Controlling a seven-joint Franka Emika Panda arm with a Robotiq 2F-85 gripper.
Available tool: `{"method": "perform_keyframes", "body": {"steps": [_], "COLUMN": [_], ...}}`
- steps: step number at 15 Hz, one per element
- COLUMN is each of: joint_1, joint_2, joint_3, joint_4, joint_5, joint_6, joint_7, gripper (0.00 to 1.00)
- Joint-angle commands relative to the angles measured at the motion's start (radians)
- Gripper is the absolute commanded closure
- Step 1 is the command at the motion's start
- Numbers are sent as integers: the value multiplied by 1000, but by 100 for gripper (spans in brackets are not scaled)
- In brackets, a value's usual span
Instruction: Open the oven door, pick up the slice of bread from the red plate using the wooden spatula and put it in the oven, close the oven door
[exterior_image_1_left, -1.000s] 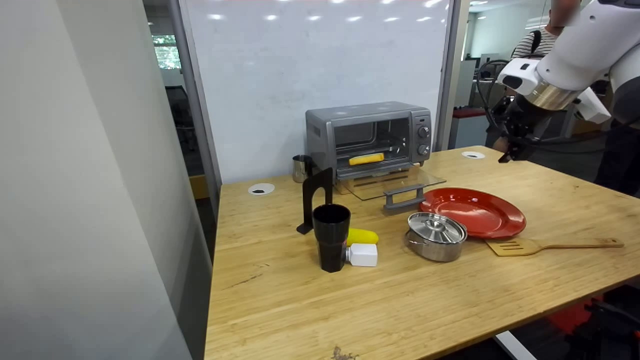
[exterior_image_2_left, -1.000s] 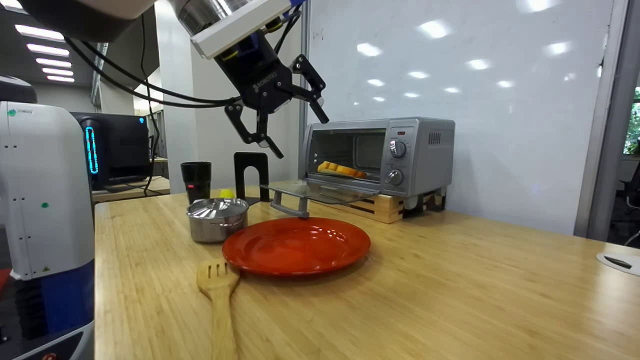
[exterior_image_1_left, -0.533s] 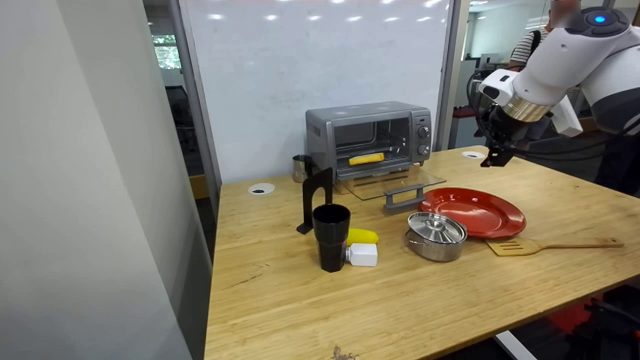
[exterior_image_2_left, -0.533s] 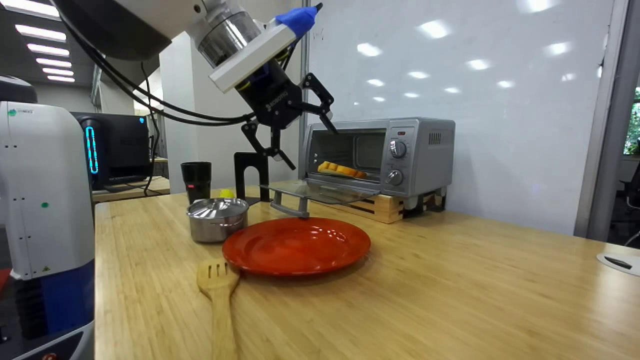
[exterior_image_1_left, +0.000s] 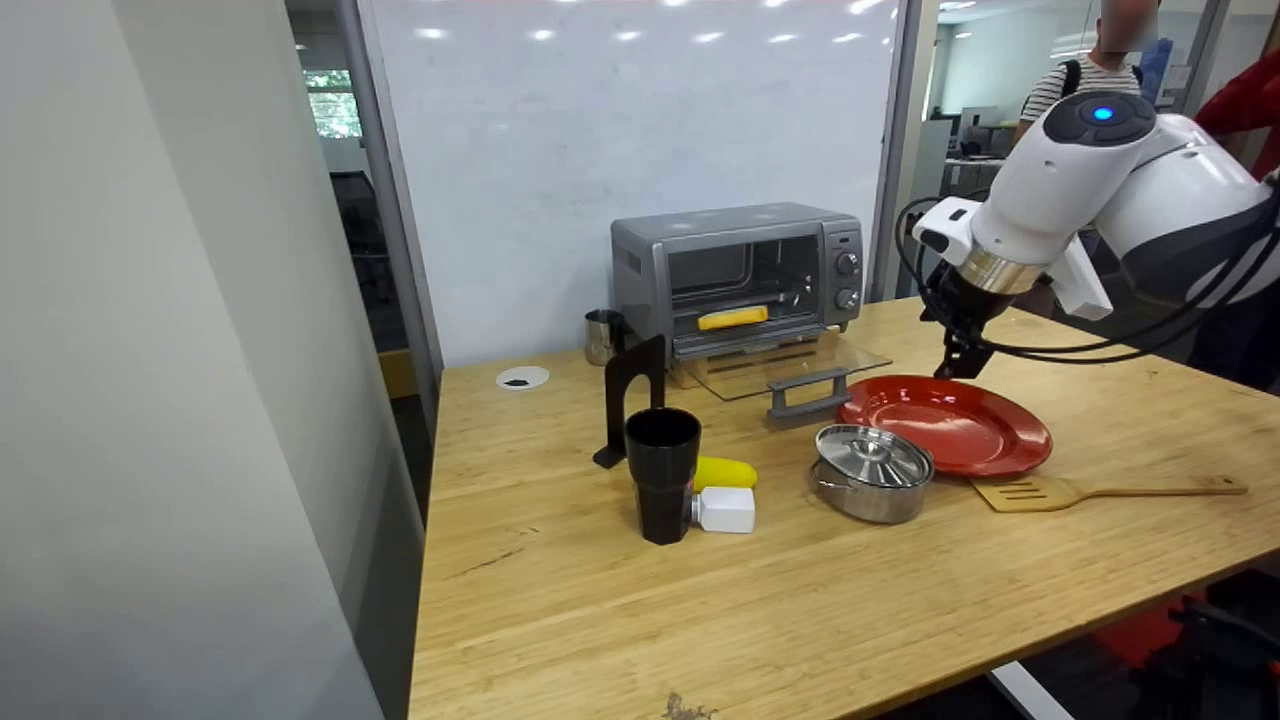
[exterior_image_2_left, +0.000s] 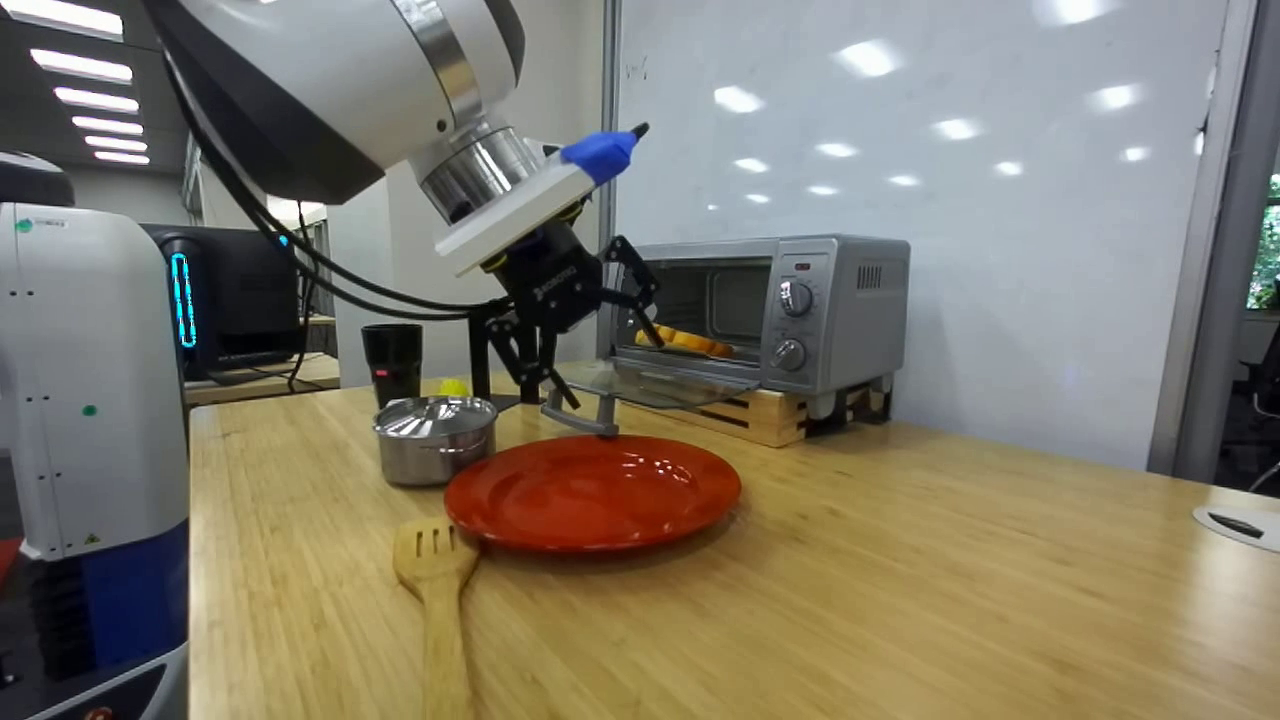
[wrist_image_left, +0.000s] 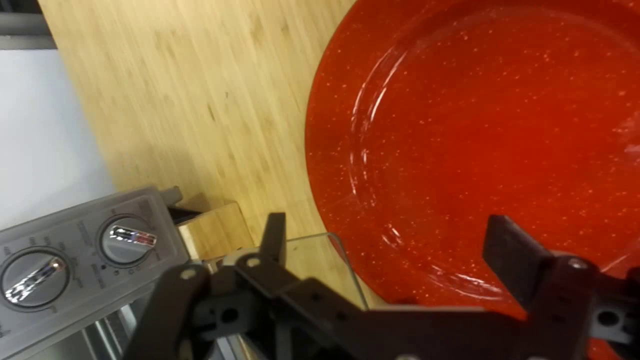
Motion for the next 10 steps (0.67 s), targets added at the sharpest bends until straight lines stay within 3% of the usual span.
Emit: {"method": "perform_keyframes", "body": {"steps": [1,6,10], "joint_1": [3,5,-11], "joint_2": [11,18,33], "joint_3": [2,3,-12], "joint_4": [0,1,-6], "joint_5": [9,14,-13], "joint_6": [-5,-6,71], "joint_7": [-9,-14,-27], "gripper": [0,0,0]}}
